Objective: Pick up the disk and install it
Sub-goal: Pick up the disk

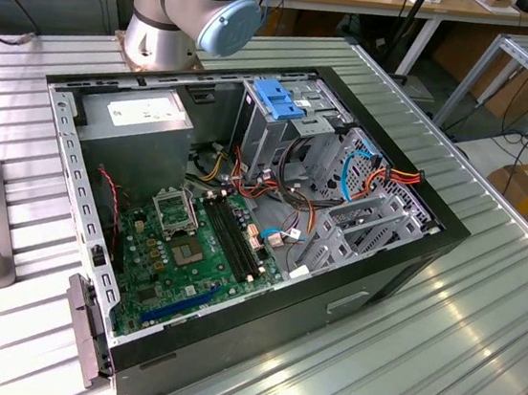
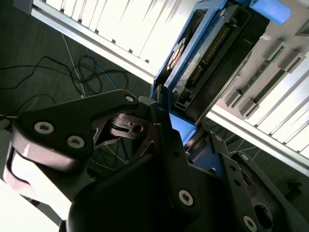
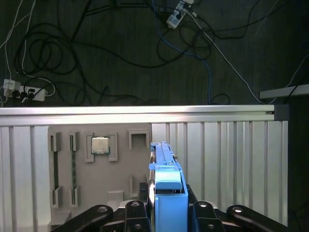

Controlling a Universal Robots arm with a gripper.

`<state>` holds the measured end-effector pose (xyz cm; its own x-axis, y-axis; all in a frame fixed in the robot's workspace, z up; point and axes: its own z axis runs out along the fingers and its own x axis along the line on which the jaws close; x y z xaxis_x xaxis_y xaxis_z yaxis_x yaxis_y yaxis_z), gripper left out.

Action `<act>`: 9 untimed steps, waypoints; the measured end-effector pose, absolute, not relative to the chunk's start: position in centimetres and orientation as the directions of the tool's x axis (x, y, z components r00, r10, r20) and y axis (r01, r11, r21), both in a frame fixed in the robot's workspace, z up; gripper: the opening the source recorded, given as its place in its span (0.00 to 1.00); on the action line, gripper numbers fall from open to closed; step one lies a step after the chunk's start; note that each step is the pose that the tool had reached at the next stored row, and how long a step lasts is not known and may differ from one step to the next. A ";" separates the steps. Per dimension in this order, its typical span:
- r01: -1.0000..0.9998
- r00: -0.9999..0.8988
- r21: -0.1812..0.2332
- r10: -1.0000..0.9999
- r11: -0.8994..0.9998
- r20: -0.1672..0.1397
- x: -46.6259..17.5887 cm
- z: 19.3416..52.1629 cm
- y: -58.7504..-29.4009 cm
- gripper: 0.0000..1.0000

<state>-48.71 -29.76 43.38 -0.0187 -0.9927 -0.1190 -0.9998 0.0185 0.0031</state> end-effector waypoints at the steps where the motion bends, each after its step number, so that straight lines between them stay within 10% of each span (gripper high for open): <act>1: -1.000 -0.019 0.003 -0.993 0.019 -0.120 -48.7 43.4 -29.8 0.37; 9: -1.000 -0.019 0.003 -0.992 0.019 -0.122 -48.7 44.0 -29.8 0.37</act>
<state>-48.71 -29.76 43.97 -0.0188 -0.9923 -0.1222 -0.9998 0.0185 0.0031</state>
